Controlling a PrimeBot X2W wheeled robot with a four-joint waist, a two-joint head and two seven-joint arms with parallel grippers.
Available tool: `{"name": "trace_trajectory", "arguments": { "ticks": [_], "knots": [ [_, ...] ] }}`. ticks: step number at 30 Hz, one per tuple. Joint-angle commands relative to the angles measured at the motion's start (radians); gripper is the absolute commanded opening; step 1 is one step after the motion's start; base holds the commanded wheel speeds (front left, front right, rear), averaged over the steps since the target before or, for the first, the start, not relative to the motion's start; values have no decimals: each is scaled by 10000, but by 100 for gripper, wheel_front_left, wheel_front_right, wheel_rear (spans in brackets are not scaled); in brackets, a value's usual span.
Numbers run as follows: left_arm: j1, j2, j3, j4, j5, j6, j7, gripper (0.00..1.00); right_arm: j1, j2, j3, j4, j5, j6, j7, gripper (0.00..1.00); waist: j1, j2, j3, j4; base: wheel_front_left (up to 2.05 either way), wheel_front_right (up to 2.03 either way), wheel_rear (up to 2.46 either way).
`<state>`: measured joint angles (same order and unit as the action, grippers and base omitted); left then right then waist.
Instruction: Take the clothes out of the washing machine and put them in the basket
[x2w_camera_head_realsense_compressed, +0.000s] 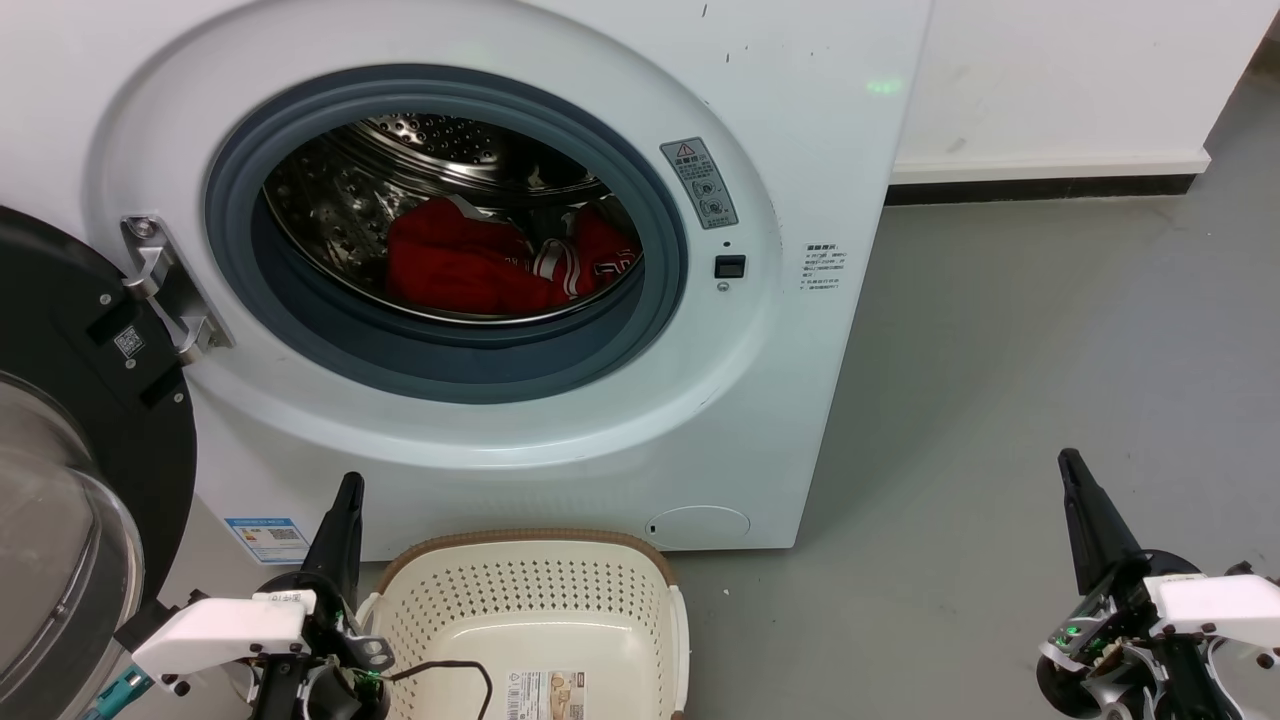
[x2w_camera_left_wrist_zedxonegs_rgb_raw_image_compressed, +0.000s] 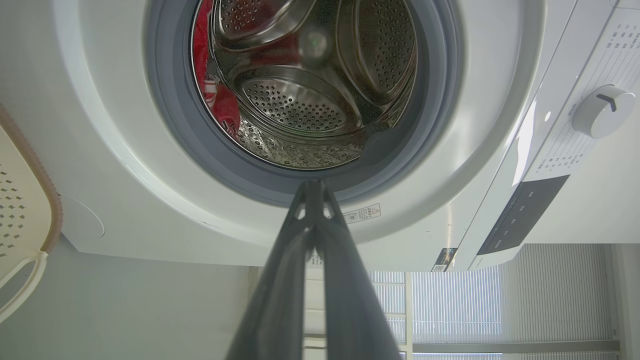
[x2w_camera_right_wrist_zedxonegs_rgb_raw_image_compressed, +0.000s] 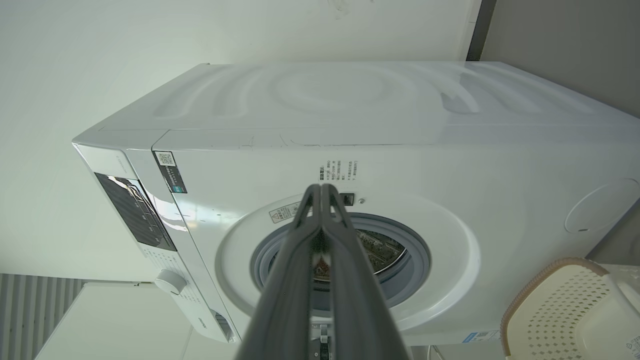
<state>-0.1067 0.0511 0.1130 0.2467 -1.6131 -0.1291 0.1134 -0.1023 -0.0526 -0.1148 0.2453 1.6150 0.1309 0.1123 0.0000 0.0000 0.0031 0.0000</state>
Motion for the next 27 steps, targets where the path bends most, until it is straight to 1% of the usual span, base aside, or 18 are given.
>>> {"name": "trace_trajectory", "arguments": {
  "ticks": [1,27],
  "knots": [
    [-53,-19,28,-9,0,-35,32,0,-135,37,4,16,-46,-3,16,0,0,0,0,0,0,0,0],
    [-54,-19,28,-9,1,-35,32,0,-134,37,4,16,-45,-3,15,0,0,0,0,0,0,0,0]
  ]
}}
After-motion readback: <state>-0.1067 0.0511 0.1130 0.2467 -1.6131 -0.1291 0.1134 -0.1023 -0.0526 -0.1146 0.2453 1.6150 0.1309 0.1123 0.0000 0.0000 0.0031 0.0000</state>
